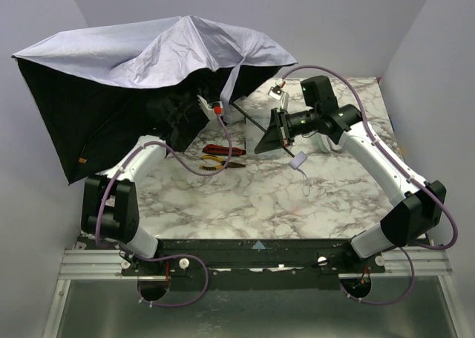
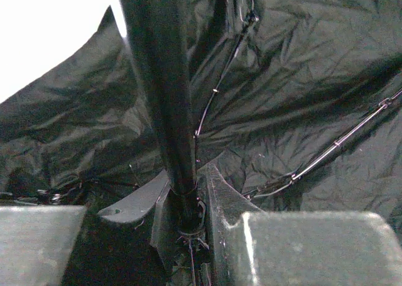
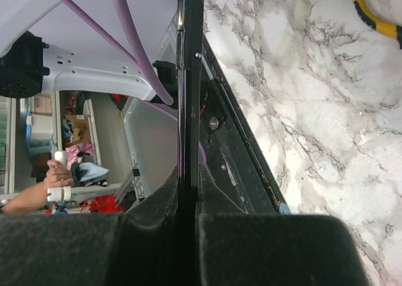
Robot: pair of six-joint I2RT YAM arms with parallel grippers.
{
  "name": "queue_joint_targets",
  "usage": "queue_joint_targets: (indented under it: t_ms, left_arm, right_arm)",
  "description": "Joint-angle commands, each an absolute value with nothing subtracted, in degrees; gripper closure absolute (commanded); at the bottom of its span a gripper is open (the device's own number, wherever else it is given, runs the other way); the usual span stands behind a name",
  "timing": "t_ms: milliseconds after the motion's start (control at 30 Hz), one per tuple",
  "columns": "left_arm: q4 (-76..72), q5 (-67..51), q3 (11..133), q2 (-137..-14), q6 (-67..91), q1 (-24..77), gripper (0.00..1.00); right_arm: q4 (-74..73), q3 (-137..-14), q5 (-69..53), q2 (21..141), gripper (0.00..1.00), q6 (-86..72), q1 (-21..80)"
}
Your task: Open the umbrella
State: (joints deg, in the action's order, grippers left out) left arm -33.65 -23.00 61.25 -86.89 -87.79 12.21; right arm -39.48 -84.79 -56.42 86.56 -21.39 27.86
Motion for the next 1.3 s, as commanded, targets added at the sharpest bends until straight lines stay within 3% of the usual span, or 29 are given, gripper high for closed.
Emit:
queue_joint_targets:
  t_ms: [0, 767, 1267]
  left_arm:
    - [-33.64, -15.88, 66.07, -90.65, -86.76, 8.26, 0.79]
    - [-32.95, -10.82, 80.77, -100.16, -90.86, -1.33, 0.85]
    - [-31.87, -7.36, 88.72, -102.89, -91.14, -5.56, 0.85]
  right_arm:
    - [-40.14, -86.97, -59.77, 83.94, 1.00, -14.02, 28.12]
    - [-57.59, -91.68, -54.09, 84.19, 1.00, -1.32, 28.07]
    - [-66.45, -84.18, -49.24, 79.31, 1.00, 4.42, 28.11]
